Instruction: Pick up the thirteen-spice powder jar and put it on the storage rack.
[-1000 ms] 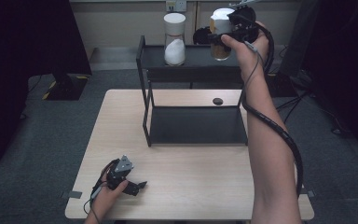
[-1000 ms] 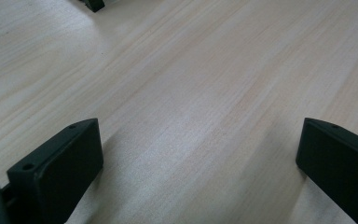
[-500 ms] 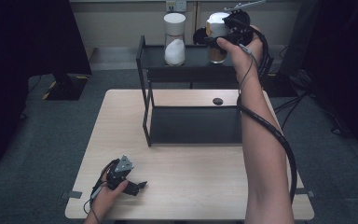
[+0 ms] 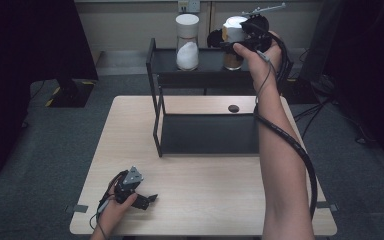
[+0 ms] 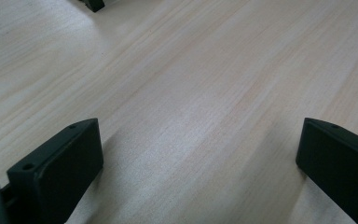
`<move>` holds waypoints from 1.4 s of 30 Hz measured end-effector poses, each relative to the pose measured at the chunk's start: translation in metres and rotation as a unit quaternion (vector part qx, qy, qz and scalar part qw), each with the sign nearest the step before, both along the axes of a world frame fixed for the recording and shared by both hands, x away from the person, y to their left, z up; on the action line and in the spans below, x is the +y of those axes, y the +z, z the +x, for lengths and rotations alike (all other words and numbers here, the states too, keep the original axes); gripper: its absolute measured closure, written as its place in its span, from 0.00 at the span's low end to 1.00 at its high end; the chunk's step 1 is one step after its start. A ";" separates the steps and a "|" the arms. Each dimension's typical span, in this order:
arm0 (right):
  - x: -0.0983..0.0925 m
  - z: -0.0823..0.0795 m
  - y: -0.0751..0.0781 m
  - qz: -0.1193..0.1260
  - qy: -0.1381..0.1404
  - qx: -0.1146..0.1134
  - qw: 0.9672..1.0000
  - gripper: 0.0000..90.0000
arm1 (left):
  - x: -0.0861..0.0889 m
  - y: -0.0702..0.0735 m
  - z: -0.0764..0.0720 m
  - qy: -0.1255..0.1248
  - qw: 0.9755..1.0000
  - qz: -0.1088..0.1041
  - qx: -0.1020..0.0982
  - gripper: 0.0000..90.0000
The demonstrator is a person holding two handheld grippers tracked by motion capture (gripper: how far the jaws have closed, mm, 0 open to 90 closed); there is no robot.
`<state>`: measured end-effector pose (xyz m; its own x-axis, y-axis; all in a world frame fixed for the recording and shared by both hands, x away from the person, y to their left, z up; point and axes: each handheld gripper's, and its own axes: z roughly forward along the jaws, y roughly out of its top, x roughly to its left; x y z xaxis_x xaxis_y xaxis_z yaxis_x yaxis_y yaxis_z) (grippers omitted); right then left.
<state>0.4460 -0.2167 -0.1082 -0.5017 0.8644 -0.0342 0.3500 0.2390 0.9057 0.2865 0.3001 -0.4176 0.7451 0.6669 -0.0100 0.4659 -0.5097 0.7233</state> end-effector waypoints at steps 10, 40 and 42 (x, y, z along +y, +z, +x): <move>-0.001 -0.002 -0.003 0.013 -0.004 -0.007 1.000 0.24 | 0.000 0.000 0.000 0.000 1.000 0.000 0.000 0.00; -0.015 -0.032 -0.008 0.026 -0.020 -0.002 0.999 0.00 | 0.000 0.000 0.000 0.000 1.000 0.000 0.000 0.00; -0.017 -0.036 -0.008 0.026 -0.019 -0.003 0.999 0.00 | 0.000 0.000 0.000 0.000 1.000 0.000 0.000 0.00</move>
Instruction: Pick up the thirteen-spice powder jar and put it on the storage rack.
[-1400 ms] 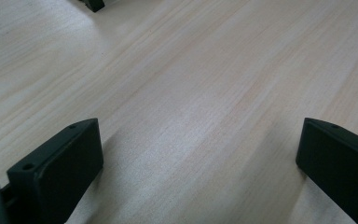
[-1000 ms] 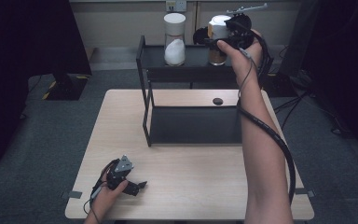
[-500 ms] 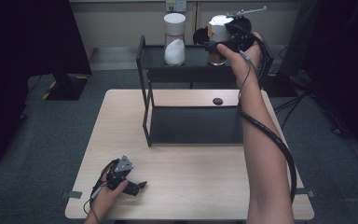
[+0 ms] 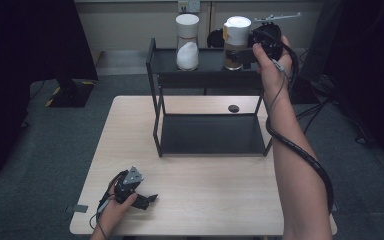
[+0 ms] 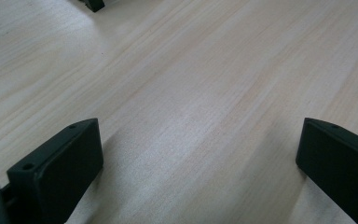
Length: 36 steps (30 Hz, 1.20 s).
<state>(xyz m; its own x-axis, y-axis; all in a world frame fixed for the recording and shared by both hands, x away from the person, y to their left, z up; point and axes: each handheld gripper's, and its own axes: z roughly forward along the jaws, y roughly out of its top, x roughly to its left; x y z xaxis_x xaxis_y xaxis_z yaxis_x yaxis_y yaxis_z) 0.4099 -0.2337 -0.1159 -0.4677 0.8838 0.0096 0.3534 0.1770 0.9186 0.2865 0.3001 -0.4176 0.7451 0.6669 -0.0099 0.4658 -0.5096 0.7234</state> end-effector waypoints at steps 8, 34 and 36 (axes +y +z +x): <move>-0.004 -0.013 -0.003 -0.003 0.012 0.002 1.000 0.00 | 0.000 0.000 0.000 0.000 1.000 0.000 0.000 0.00; -0.005 -0.052 -0.042 0.001 0.064 -0.013 0.998 0.00 | 0.000 0.000 0.000 0.000 1.000 -0.001 -0.001 0.00; -0.005 -0.054 -0.048 0.001 0.073 -0.013 0.997 0.00 | 0.000 0.000 0.000 0.000 1.000 -0.001 -0.001 0.00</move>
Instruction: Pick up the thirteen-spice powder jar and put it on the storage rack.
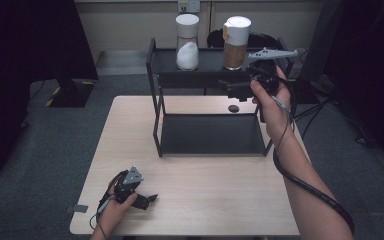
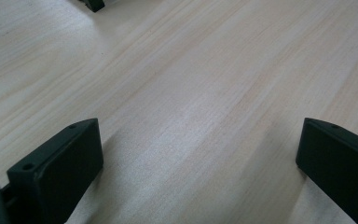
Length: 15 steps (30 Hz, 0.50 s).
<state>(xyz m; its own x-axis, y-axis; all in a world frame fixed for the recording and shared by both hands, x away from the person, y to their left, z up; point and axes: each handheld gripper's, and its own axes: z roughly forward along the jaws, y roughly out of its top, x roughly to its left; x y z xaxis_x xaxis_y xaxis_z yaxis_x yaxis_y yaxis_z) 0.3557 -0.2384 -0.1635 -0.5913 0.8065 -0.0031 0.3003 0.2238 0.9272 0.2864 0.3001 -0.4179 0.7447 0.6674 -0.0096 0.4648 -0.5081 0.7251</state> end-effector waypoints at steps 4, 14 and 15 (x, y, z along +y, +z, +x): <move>0.000 -0.003 -0.013 0.007 0.012 0.003 1.000 0.00 | 0.000 0.000 0.000 0.000 1.000 -0.001 -0.001 0.00; 0.001 -0.007 -0.040 0.017 0.034 0.011 0.999 0.00 | 0.000 0.000 0.000 0.000 1.000 -0.001 -0.001 0.00; 0.001 -0.007 -0.043 0.017 0.036 0.013 0.999 0.00 | 0.000 0.000 0.000 0.000 1.000 -0.001 -0.001 0.00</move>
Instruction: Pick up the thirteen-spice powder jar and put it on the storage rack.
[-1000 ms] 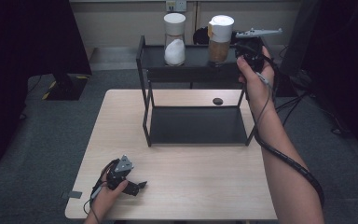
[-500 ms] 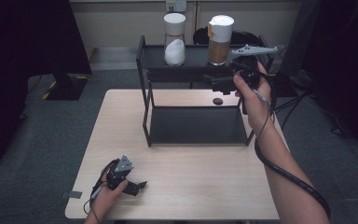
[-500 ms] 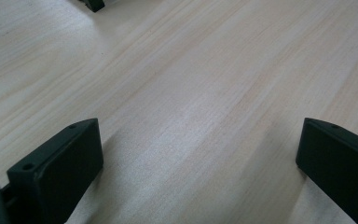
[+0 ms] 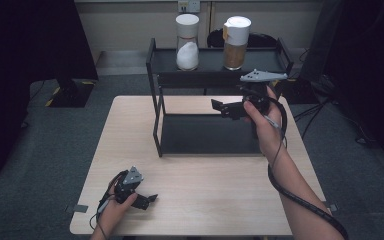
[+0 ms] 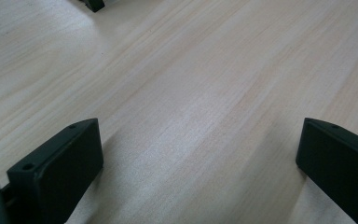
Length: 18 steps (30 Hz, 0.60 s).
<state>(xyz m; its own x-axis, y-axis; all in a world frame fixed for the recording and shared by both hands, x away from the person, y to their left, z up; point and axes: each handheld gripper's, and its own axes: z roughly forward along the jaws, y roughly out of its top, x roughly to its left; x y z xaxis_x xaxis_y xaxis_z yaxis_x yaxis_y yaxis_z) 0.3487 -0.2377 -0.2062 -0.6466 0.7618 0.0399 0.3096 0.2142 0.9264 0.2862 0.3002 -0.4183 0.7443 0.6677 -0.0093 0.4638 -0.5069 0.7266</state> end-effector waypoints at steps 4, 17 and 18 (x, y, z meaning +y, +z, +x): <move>0.000 -0.001 -0.010 0.002 0.005 0.004 1.000 0.00 | 0.000 0.000 0.000 0.000 1.000 0.000 0.000 0.00; -0.004 -0.001 -0.044 0.017 0.036 0.023 0.999 0.00 | 0.000 0.000 0.000 0.000 1.000 0.001 0.001 0.00; -0.003 -0.001 -0.047 0.016 0.036 0.025 0.999 0.00 | 0.000 0.000 0.000 0.000 1.000 0.001 0.001 0.00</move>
<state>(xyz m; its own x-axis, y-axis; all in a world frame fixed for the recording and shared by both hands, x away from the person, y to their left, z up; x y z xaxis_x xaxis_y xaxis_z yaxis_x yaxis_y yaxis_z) 0.3475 -0.2409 -0.2528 -0.6968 0.7107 0.0971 0.3410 0.2091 0.9165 0.2863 0.3001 -0.4180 0.7447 0.6673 -0.0096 0.4649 -0.5084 0.7248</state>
